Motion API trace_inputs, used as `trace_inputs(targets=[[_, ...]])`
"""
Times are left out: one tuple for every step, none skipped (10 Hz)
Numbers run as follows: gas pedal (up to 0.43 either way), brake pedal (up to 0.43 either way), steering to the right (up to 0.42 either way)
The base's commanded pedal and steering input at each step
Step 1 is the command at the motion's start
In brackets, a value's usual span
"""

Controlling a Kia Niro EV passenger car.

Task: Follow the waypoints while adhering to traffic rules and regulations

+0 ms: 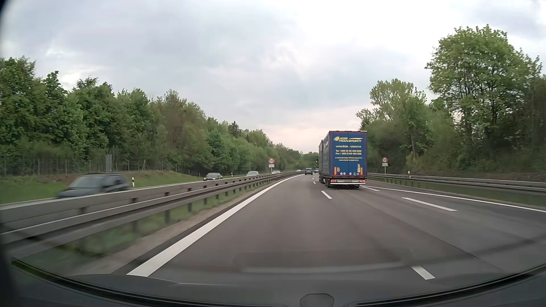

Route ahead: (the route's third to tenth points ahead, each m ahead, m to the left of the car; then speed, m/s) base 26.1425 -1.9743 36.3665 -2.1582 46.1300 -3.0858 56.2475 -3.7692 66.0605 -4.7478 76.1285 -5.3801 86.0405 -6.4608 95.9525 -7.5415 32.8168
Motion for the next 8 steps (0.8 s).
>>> trace_inputs(targets=[[0.189,0.0,0.007],[0.189,0.0,0.007],[0.189,0.0,0.007],[0.189,0.0,0.007],[0.177,0.0,0.007],[0.177,0.0,0.007],[0.177,0.0,0.007],[0.177,0.0,0.007]])
